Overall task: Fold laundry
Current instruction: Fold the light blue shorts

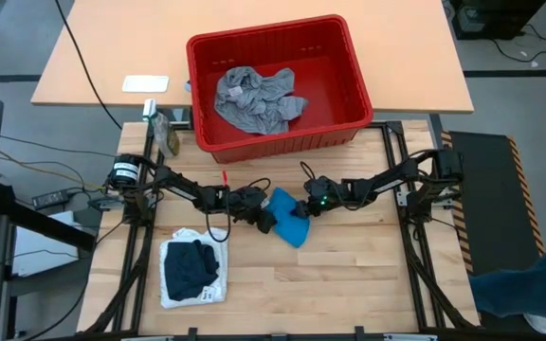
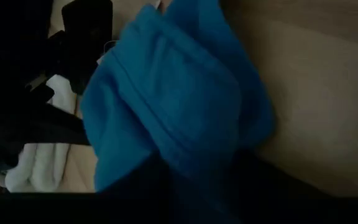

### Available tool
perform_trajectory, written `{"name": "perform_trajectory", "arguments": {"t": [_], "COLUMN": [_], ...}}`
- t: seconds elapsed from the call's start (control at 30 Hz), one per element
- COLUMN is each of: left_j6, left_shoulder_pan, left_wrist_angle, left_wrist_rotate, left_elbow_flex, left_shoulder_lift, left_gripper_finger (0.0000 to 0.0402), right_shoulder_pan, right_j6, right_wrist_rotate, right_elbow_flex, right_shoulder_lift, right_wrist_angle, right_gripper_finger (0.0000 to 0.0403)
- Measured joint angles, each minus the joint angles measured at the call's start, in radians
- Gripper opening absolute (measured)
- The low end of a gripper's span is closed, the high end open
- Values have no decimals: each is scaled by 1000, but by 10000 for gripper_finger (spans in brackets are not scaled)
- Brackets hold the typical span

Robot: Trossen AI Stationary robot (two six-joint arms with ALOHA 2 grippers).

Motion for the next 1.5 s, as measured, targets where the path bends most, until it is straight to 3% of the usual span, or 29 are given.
{"name": "perform_trajectory", "arguments": {"t": [0.13, 0.27, 0.63, 1.0, 1.3, 1.5], "left_j6": [49, 102, 162, 210, 143, 56], "left_shoulder_pan": [-9, -9, -26, -84, -176, -247], "left_wrist_angle": [2, 23, -25, -270, -384, -553], "left_wrist_rotate": [-20, -24, -18, -7, -7, -12], "left_elbow_flex": [-2, -5, -10, -6, -5, -5], "left_shoulder_lift": [1, 2, -97, -291, -417, -459], "left_gripper_finger": [60, 11, 6, 5, 4, 4], "right_shoulder_pan": [0, 0, 16, 71, 96, 110], "right_j6": [-2, -7, 68, 91, 75, 10], "right_wrist_rotate": [-1, -2, -17, -33, -37, -37], "right_elbow_flex": [-1, -2, -8, 43, 140, 222], "right_shoulder_lift": [-3, -3, -50, -61, -62, -57], "right_wrist_angle": [3, 7, 87, 108, 108, 46], "right_gripper_finger": [43, 43, 43, 43, 43, 43]}}
